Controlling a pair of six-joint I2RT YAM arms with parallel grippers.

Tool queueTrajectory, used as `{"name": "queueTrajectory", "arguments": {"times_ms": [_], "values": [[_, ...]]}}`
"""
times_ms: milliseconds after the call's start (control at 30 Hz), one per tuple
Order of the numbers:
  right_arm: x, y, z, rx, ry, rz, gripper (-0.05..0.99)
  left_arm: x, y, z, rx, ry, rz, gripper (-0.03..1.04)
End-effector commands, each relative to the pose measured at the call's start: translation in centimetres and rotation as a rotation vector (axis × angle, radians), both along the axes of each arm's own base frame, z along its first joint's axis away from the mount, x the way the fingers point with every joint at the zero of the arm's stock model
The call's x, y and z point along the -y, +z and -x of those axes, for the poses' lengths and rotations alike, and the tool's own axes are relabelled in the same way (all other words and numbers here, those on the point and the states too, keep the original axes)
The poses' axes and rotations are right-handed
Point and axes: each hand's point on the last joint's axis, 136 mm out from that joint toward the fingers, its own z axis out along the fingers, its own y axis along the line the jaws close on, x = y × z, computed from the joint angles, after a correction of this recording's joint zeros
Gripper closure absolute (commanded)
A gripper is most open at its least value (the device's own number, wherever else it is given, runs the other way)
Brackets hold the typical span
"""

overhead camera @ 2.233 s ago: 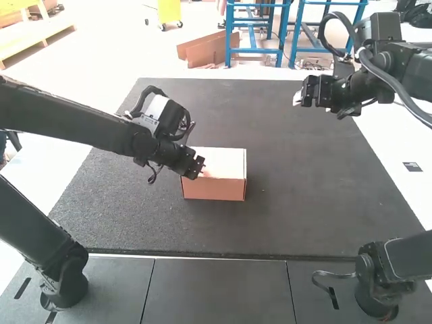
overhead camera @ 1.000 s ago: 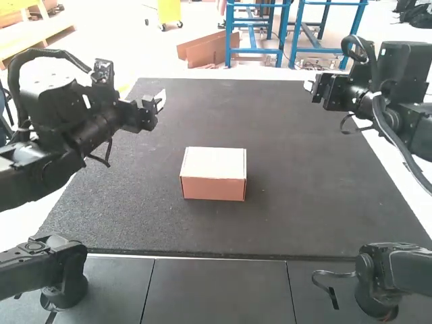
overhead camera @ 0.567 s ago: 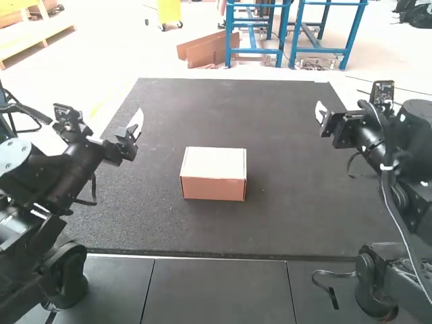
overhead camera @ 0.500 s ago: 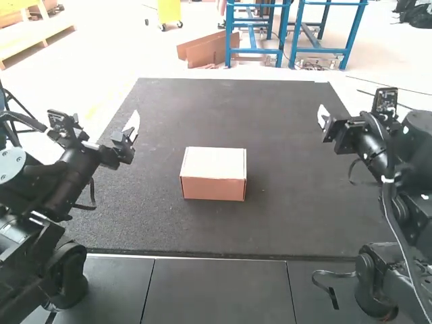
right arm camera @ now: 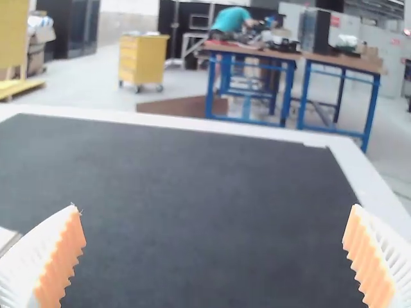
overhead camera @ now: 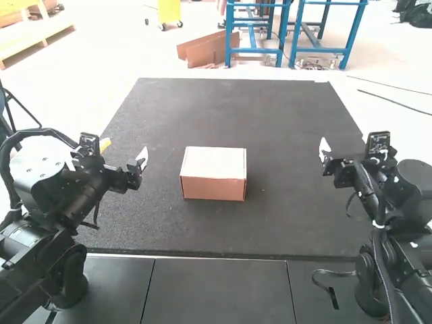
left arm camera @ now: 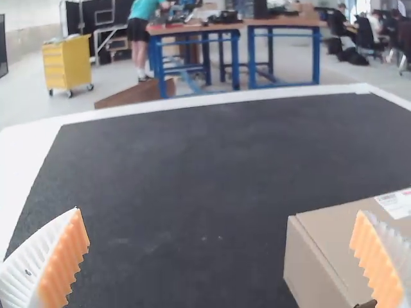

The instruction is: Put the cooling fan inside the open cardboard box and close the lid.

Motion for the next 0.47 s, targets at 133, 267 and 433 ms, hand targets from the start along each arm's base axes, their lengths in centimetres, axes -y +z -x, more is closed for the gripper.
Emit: {"name": "queueTrajectory", "arguments": {"times_ms": [133, 267, 433], "values": [[0.6, -3.8, 0.0, -0.142, -0.025, 0.053, 0.02, -0.5, 0.1, -0.1, 0.008, 0.023, 0.018, 0.04], [0.0, -4.2, 0.1, -0.151, 0.012, 0.119, 0.02, -0.5, 0.1, -0.1, 0.007, 0.023, 0.016, 0.04], [-0.1, -4.3, 0.2, -0.151, 0.020, 0.124, 0.02, -0.5, 0.1, -0.1, 0.008, 0.023, 0.016, 0.04]]}}
